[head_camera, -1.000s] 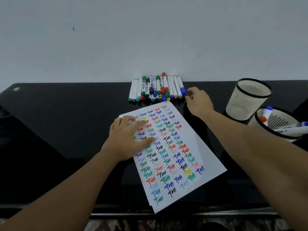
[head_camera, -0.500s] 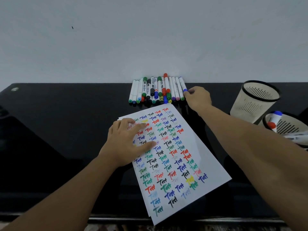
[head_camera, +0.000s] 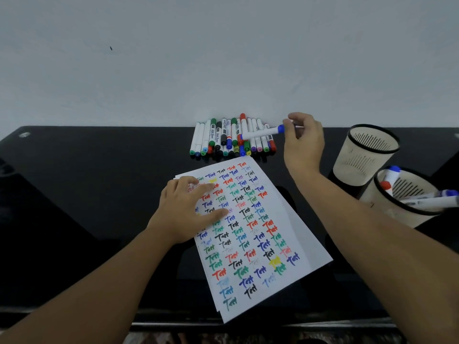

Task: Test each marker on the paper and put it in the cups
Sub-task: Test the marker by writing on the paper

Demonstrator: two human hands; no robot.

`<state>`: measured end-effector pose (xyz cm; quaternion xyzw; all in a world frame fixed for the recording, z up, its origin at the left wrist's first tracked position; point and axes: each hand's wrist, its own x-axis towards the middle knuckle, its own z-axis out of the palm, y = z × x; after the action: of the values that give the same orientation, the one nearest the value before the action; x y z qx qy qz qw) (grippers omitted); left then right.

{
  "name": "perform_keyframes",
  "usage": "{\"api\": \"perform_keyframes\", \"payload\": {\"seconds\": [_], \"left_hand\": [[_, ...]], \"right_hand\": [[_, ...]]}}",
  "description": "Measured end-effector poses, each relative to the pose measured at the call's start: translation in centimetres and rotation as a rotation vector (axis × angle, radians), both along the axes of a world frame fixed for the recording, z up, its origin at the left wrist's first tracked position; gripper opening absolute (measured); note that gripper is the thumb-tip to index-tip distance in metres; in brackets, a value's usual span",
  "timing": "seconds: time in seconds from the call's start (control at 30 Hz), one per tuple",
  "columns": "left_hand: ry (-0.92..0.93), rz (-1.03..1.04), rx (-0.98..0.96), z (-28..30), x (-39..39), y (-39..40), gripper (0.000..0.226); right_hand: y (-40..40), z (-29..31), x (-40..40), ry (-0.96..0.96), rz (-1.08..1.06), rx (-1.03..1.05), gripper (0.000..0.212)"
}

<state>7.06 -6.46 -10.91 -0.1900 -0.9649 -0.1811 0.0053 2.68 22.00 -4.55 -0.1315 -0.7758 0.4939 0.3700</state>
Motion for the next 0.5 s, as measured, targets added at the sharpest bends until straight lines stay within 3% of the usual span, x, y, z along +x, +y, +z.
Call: {"api": "perform_keyframes", "payload": {"seconds": [0.13,0.23,0.37,0.5], "left_hand": [[-0.013,0.004,0.007,0.3,0.2,0.0,0.09],[-0.009,0.008,0.011,0.3,0.3,0.1,0.091],[-0.013,0.016,0.009,0.3,0.2,0.1,0.092],[-0.02,0.013,-0.006,0.3,0.2,0.1,0.091]], "right_hand": [[-1.5,1.0,2.6,0.067,0.101,-0.199,0.024],[-2.1,1.5,3.9,0.045,0.155,-0.222,0.03],[-1.7,2.3,4.5,-0.066,0.278,0.133,0.027],[-2.2,2.8,4.4,-0.328,0.488,0.606,0.043]]}}
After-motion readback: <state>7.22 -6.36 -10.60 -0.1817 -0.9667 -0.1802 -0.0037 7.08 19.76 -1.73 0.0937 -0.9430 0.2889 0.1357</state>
